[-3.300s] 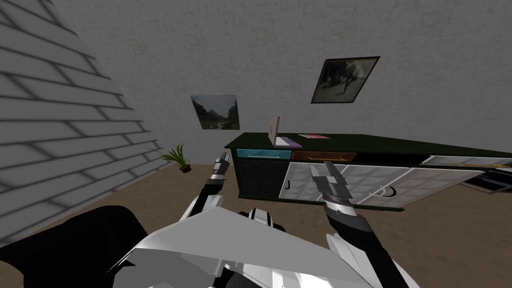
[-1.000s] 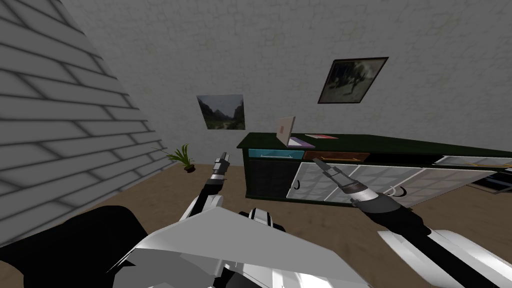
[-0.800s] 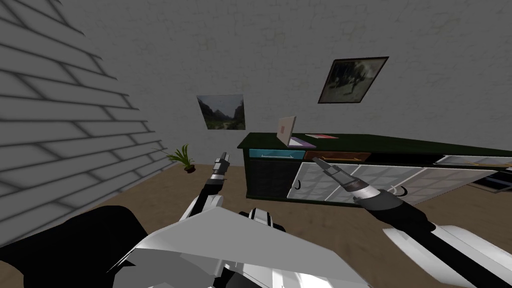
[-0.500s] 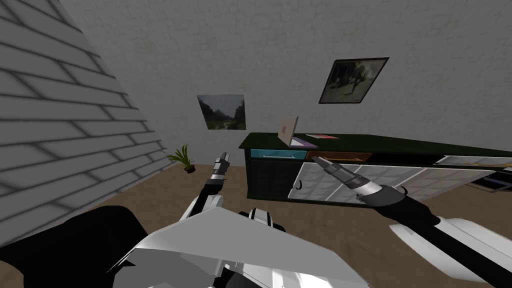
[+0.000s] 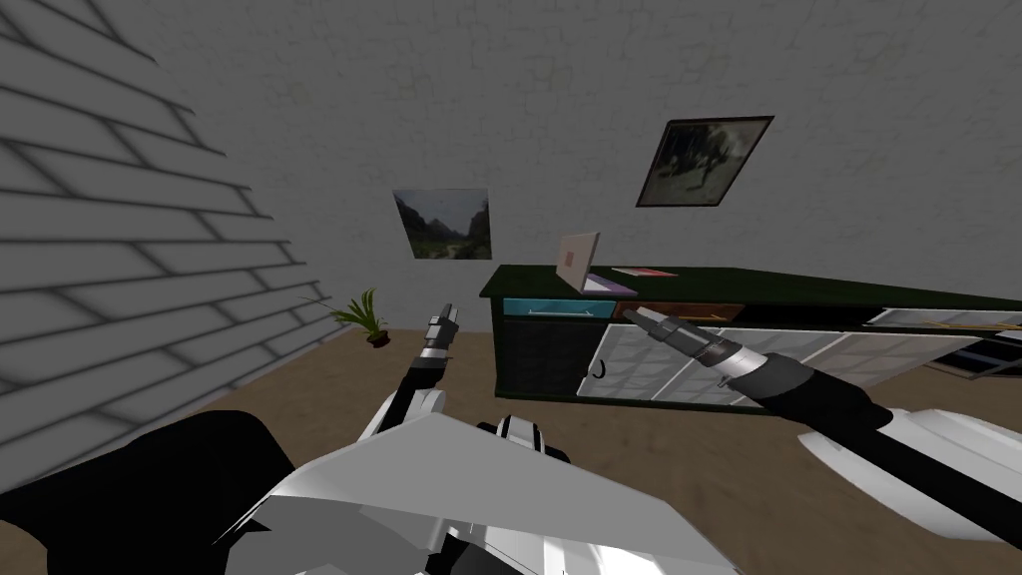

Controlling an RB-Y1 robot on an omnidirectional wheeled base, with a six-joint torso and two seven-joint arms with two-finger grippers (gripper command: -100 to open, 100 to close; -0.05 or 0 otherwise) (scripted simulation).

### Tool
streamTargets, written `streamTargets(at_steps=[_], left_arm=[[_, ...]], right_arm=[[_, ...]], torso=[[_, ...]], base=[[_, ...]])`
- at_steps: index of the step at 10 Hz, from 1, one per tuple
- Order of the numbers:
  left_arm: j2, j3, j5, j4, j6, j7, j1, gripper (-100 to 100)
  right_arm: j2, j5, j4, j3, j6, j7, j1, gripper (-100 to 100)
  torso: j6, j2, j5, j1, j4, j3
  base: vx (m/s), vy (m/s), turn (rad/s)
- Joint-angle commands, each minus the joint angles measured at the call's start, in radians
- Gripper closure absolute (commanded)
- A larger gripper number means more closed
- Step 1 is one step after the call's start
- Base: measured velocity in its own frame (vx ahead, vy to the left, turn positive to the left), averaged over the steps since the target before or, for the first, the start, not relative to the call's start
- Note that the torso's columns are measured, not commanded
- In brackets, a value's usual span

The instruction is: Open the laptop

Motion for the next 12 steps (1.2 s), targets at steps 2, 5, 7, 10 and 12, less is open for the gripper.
streamTargets(at_steps=[2, 5, 7, 10, 12], left_arm=[[0.0, 0.0, 0.0, 0.0, 0.0, 0.0, 0.0, 0], [0.0, 0.0, 0.0, 0.0, 0.0, 0.0, 0.0, 0], [0.0, 0.0, 0.0, 0.0, 0.0, 0.0, 0.0, 0], [0.0, 0.0, 0.0, 0.0, 0.0, 0.0, 0.0, 0], [0.0, 0.0, 0.0, 0.0, 0.0, 0.0, 0.0, 0]], right_arm=[[-0.096, 0.017, 0.023, -0.02, 0.01, 0.004, -0.006, -100], [-0.196, 0.046, 0.072, -0.049, 0.026, 0.011, -0.017, -100], [-0.262, 0.061, 0.099, -0.062, 0.035, 0.013, -0.022, -100], [-0.352, 0.075, 0.126, -0.073, 0.045, 0.013, -0.026, -100], [-0.407, 0.089, 0.155, -0.083, 0.055, 0.014, -0.03, -100]], torso=[[0.0, 0.0, 0.0, -0.001, 0.0, 0.0], [0.0, 0.0, 0.0, 0.0, 0.0, 0.0], [0.0, 0.001, 0.0, 0.0, 0.0, 0.0], [0.0, 0.001, -0.001, -0.002, 0.0, 0.0], [0.0, 0.001, -0.001, -0.003, 0.0, 0.0]], base=[[0.012, 0.044, -0.013], [0.017, 0.051, -0.043], [0.021, 0.073, -0.047], [0.019, 0.056, -0.044], [0.019, 0.033, -0.037]])
